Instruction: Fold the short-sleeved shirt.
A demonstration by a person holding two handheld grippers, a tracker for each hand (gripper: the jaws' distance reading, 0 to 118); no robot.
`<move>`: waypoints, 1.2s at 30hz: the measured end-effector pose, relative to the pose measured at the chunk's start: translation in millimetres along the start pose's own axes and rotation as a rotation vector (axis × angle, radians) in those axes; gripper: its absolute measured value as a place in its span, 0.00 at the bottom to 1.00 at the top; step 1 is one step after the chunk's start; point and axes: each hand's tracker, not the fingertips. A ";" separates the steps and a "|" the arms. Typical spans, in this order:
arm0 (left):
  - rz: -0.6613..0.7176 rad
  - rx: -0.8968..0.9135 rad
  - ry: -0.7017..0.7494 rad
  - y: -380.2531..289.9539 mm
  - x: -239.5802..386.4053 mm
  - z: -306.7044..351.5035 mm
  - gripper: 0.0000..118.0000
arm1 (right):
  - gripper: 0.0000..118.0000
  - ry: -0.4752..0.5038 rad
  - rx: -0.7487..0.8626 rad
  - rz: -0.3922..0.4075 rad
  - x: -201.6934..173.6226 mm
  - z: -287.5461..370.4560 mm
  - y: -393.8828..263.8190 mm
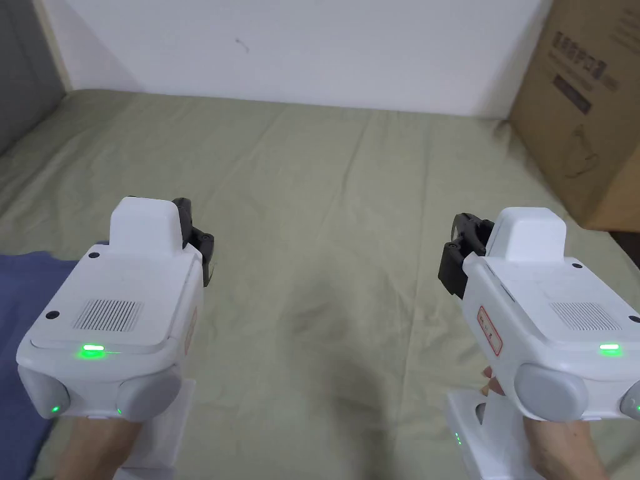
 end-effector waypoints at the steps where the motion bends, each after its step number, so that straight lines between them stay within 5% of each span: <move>1: -0.001 -0.004 0.024 -0.8 -8.0 1.8 0.00 | 0.00 0.025 0.002 0.008 -7.9 -3.4 1.6; 13: 0.022 -0.020 0.367 -7.5 -112.1 51.9 0.00 | 0.00 0.349 0.031 0.039 -118.1 -38.7 20.7; 23: 0.053 -0.057 0.493 -17.6 -153.9 74.8 0.00 | 0.00 0.495 0.024 0.068 -173.1 -45.4 20.5; 29: 0.099 -0.211 0.423 -18.4 -182.6 37.7 0.24 | 0.00 0.508 0.017 0.070 -177.1 -47.6 20.3; 33: 0.279 -0.348 0.296 -19.3 -217.2 -13.9 0.85 | 0.00 0.508 0.005 0.079 -172.7 -53.3 19.2; 34: 0.304 -0.392 0.282 -21.7 -225.7 -31.1 0.96 | 0.00 0.502 -0.004 0.082 -171.5 -55.1 18.1; 36: 0.305 -0.453 0.244 -27.2 -242.1 -64.2 1.00 | 0.00 0.494 -0.014 0.088 -168.3 -58.6 15.2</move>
